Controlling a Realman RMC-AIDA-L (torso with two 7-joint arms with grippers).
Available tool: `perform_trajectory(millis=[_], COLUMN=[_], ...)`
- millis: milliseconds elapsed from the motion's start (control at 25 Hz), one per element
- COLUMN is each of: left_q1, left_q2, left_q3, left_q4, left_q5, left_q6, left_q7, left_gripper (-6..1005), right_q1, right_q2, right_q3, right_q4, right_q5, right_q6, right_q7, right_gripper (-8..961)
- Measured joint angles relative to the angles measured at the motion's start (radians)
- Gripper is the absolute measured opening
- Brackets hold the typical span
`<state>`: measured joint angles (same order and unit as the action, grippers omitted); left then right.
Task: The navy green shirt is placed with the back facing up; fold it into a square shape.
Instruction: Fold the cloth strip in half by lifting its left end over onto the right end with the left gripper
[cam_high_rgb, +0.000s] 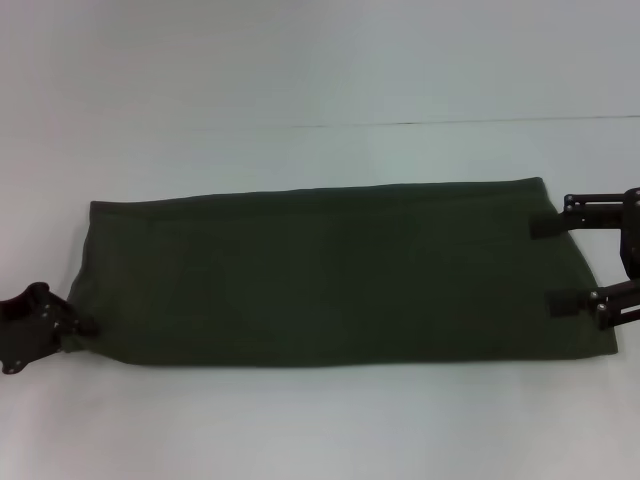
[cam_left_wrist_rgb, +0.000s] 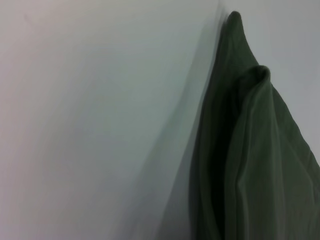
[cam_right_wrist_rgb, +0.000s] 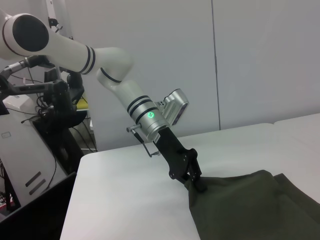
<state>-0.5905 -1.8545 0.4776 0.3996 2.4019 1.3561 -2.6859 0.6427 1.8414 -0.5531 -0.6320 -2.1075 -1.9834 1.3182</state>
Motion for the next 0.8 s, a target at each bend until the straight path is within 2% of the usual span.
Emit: perform_trajectory(millis=[40, 560, 800], left_q1=[0.000, 0.006, 0.044], left_q2=[0.000, 0.004, 0.036], left_q3=[-0.001, -0.002, -0.044], left_q4=[0.001, 0.005, 0.036], left_q5=[-0.001, -0.004, -0.004], left_q6=[-0.001, 0.010, 0.057], left_q7=[0.001, 0.012, 0.032], left_gripper=[16, 17, 17], right_q1=[0.000, -0.003, -0.006], right_q2=[0.001, 0.000, -0.001], right_q3=[0.002, 0.031, 0.031], right_q4=[0.000, 0.000, 0.000], right_q5=[0.000, 0.000, 0.000], right_q6=[0.000, 0.007, 0.003], right_q7=[0.000, 0.006, 0.008], right_gripper=[909, 908, 907])
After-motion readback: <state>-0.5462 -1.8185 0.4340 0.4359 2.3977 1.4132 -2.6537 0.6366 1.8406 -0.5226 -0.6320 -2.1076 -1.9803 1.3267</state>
